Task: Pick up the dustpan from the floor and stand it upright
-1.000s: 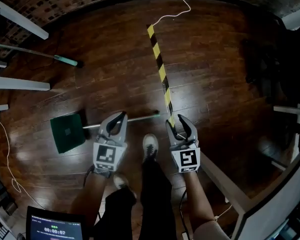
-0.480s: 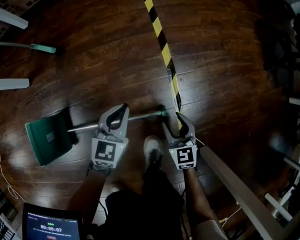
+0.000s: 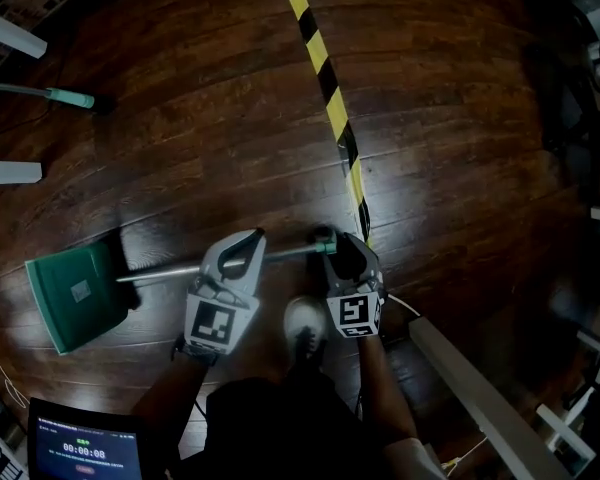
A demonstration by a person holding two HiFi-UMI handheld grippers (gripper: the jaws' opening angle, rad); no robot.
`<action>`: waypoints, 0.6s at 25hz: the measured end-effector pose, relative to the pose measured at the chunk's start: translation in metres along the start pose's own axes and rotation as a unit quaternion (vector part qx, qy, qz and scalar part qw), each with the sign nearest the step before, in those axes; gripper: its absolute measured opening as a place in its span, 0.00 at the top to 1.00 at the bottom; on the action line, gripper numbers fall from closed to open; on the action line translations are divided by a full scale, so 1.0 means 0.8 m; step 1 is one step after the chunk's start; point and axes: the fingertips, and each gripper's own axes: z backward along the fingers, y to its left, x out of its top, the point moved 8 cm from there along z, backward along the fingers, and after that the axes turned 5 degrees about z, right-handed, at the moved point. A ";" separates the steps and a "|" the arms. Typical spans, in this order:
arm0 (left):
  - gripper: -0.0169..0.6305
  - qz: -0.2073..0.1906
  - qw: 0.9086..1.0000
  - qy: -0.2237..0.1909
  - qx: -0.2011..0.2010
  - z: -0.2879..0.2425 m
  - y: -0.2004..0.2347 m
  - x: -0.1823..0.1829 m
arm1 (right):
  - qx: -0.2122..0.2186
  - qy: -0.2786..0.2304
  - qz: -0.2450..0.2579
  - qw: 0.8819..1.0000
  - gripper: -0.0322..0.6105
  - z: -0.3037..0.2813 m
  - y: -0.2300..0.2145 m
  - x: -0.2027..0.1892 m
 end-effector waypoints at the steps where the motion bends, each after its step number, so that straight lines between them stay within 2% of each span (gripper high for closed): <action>1: 0.97 0.001 1.000 0.002 0.004 -0.001 0.001 -0.002 | -0.002 -0.003 -0.003 1.000 0.63 -0.006 -0.002 0.000; 5: 0.97 0.002 1.000 0.002 0.004 0.000 0.001 -0.006 | -0.009 -0.014 -0.021 1.000 0.66 -0.022 -0.007 0.005; 9: 0.97 0.010 1.000 0.000 0.018 0.008 0.004 -0.011 | -0.015 -0.014 -0.024 1.000 0.81 -0.035 -0.010 0.010; 12: 0.97 0.002 1.000 0.003 0.023 0.018 0.006 -0.007 | -0.025 -0.011 -0.039 0.999 0.83 -0.037 -0.011 0.018; 15: 0.97 0.019 0.999 0.001 0.035 0.030 0.009 0.003 | -0.031 -0.011 -0.039 0.999 0.83 -0.028 -0.016 0.036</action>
